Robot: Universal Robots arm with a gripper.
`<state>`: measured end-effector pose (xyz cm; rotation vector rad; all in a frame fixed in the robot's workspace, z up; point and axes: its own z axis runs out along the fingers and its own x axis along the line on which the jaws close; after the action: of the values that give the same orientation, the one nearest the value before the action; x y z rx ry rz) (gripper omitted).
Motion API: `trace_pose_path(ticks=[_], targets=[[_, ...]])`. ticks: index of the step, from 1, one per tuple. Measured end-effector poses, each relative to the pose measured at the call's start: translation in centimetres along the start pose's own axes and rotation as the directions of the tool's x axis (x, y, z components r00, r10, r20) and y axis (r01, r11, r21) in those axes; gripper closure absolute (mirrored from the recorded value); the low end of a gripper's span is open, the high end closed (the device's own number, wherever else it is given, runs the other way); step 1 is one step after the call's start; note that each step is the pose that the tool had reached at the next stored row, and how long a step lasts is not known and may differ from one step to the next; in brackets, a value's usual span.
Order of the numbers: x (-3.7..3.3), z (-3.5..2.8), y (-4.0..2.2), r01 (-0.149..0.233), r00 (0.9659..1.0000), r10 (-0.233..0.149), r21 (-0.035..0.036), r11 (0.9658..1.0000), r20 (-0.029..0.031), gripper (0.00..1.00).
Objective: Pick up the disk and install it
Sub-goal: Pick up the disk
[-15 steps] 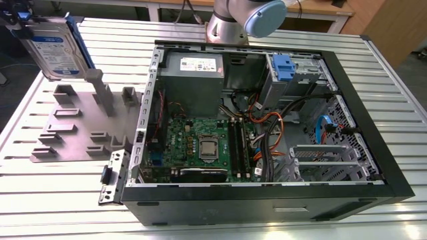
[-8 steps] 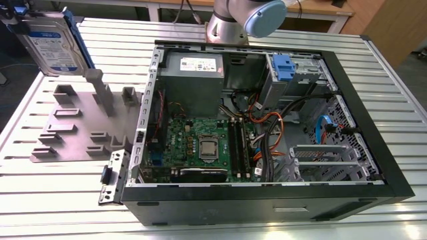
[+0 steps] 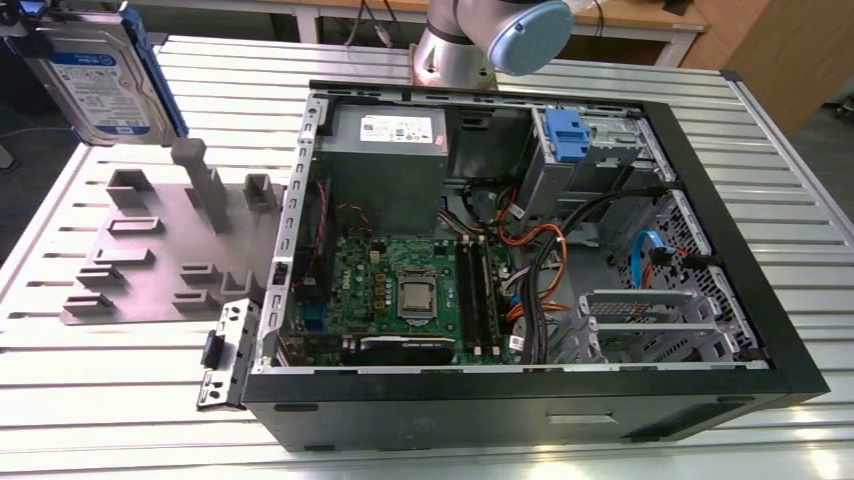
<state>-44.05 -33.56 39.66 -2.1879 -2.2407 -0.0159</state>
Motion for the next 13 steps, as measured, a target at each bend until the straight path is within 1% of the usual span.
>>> trace_pose_path(ticks=[6,7,8,9,13], targets=[[0.01,-0.85,0.00,0.000,1.0000,0.000,0.0001,1.0000,0.0000,0.64],[0.02,-1.20,0.00,0.000,1.0000,0.000,0.0001,1.0000,0.0000,0.64],[0.02,-1.36,0.00,0.000,1.0000,0.000,0.0001,1.0000,0.0001,0.64],[0.02,-1.69,0.00,0.000,1.0000,0.000,0.0001,1.0000,0.0002,0.64],[0.03,-2.38,0.00,0.000,1.0000,0.000,0.0001,1.0000,0.0005,0.64]])
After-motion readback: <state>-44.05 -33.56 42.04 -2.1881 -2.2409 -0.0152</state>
